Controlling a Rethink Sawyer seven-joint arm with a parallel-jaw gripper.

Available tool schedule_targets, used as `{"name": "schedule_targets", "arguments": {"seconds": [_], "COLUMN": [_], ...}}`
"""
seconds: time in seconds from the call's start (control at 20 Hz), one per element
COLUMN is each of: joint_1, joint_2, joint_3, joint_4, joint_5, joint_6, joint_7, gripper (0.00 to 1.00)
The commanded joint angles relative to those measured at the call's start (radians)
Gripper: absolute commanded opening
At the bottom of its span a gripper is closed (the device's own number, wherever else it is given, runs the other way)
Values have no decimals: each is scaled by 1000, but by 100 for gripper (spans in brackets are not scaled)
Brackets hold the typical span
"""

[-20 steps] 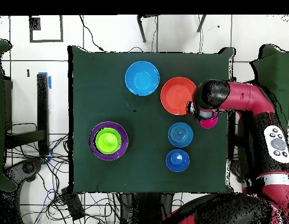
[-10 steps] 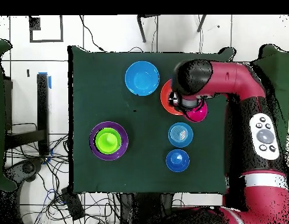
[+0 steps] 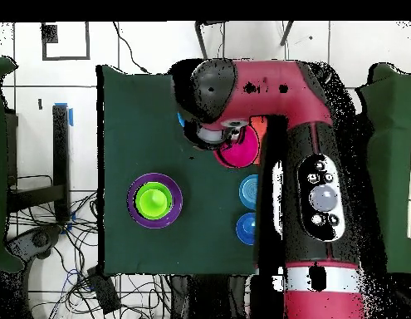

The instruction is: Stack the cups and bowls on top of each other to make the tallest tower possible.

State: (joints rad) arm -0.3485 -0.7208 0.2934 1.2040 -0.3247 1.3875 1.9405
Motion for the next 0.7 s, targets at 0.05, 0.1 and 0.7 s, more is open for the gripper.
{"name": "schedule_targets", "arguments": {"seconds": [0.05,0.1,0.7], "joint_1": [97,111,236], "joint_2": [-81,-92,-135], "joint_3": [-88,-96,-169], "joint_4": [145,162,352], "joint_5": [78,88,139], "joint_6": [-83,-110,-422], "joint_7": [383,403,532], "gripper": [0,0,0]}}
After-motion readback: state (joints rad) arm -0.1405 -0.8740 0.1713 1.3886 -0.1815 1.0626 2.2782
